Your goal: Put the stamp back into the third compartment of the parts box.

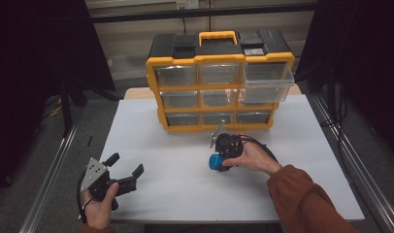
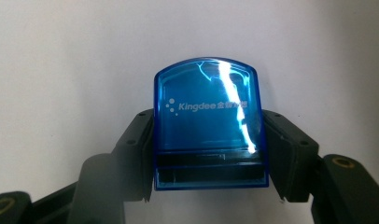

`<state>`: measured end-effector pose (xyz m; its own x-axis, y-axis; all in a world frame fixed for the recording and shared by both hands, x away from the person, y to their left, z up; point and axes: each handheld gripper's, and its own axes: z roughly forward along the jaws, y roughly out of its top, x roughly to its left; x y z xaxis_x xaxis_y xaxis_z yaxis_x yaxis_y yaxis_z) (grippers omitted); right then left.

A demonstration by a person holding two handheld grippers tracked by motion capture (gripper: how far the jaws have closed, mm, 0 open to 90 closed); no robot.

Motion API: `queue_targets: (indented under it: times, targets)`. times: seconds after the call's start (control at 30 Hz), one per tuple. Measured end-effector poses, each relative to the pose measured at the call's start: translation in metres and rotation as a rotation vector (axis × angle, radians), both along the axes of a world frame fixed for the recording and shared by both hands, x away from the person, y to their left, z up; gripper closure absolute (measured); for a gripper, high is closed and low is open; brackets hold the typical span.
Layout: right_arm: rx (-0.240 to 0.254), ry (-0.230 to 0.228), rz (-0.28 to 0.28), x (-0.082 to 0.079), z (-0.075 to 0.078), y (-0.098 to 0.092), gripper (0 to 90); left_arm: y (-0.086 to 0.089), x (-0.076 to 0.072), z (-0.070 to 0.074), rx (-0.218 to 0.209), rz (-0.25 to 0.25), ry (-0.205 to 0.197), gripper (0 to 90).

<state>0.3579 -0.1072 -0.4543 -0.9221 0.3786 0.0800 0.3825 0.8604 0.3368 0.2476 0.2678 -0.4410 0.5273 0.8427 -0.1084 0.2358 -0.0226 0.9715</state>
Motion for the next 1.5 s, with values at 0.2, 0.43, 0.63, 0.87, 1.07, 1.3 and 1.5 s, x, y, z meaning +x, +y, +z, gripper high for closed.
queue_targets:
  times: [0.2, 0.43, 0.63, 0.87, 1.07, 1.3, 1.5]
  targets:
    - [0.051, 0.013, 0.008, -0.003, 0.002, -0.003, 41.4, 0.001, 0.0, 0.0, 0.016, 0.0, -0.003, 2.8]
    - [0.132, -0.03, -0.037, -0.01, 0.011, -0.013, 41.5, 0.001, 0.0, 0.0, 0.026, 0.003, -0.006, 2.9]
    - [0.213, -0.008, -0.083, -0.013, 0.017, -0.028, 41.5, 0.0, -0.001, 0.001, 0.016, -0.002, 0.0, 3.0]
    - [0.297, -0.061, -0.061, -0.014, 0.026, -0.037, 41.5, 0.001, -0.001, 0.001, 0.009, -0.008, -0.007, 2.9]
    - [0.356, -0.089, -0.055, -0.019, 0.038, -0.04, 41.5, 0.001, 0.0, -0.001, -0.003, 0.0, 0.0, 3.0]
    - [0.384, -0.113, -0.022, -0.029, 0.054, -0.036, 41.5, -0.002, 0.0, 0.001, 0.002, 0.004, -0.005, 3.0]
    - [0.42, -0.14, -0.026, -0.034, 0.072, -0.039, 41.5, -0.001, 0.001, 0.0, -0.001, 0.002, -0.002, 3.0]
